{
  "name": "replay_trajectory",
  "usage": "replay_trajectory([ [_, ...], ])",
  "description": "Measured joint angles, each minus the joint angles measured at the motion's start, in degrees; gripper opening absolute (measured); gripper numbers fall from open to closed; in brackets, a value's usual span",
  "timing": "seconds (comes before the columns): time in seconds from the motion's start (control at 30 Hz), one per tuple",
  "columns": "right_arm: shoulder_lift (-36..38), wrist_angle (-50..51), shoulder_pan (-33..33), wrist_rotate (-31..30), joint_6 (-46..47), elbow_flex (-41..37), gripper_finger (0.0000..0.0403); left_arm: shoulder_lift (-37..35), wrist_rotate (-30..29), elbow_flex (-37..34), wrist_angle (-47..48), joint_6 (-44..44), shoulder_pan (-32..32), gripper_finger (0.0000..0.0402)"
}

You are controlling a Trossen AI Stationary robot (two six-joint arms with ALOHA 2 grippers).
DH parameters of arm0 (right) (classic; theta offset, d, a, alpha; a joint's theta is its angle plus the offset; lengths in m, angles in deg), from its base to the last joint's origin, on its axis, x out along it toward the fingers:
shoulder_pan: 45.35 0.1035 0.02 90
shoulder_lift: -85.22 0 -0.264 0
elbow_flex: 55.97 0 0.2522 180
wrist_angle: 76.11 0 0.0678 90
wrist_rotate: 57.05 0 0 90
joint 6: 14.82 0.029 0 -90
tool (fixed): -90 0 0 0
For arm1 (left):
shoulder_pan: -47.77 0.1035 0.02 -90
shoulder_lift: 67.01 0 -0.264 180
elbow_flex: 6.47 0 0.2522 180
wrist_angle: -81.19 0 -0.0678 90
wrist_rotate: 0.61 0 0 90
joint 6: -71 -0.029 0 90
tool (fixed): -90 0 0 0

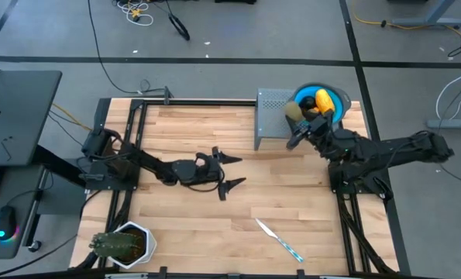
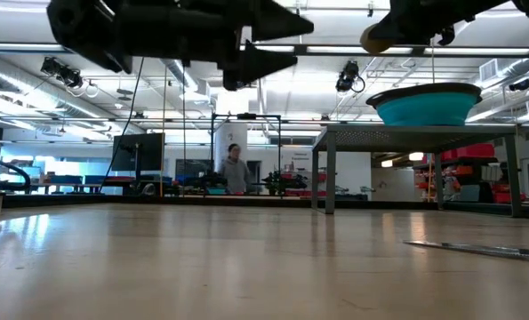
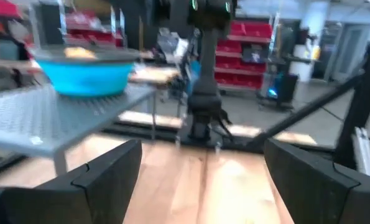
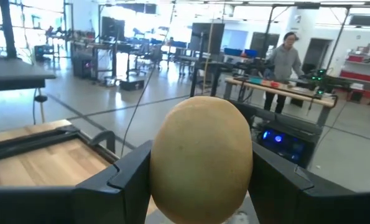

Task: Pick & Place Fruit
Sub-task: Put the brown kiwi into the blue strainer bowl on the shelf

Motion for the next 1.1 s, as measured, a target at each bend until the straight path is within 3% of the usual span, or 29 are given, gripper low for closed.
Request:
replay_trajectory([
  [0.13, 1.9, 3.2, -0.7, 0.0, 0.1, 0.0, 0.0221, 0.0, 3.5, 0.0, 4.3, 0.7, 2.6, 0.0348],
  [0.5, 2.5, 6.2, -4.8, 0.0, 4.1, 0.0, 0.0221, 0.0, 4.1, 0.0, 7.2, -5.0, 5.3, 0.0348],
  [0.73, 2.6, 3.1, -8.4, 0.0, 1.2, 0.0, 0.0221, 0.1, 3.8, 0.0, 12.8, -7.5, 5.4, 0.0348],
  [0.9, 2.6, 6.1, -11.8, 0.0, 0.8, 2.1, 0.0221, 0.1, 3.3, 0.0, 12.6, -9.2, 7.0, 0.0348],
  [1.1, 2.6, 14.0, -16.9, -1.8, 3.9, 6.0, 0.0221, 0.1, 9.1, 0.0, 13.5, -7.7, 10.9, 0.0348],
])
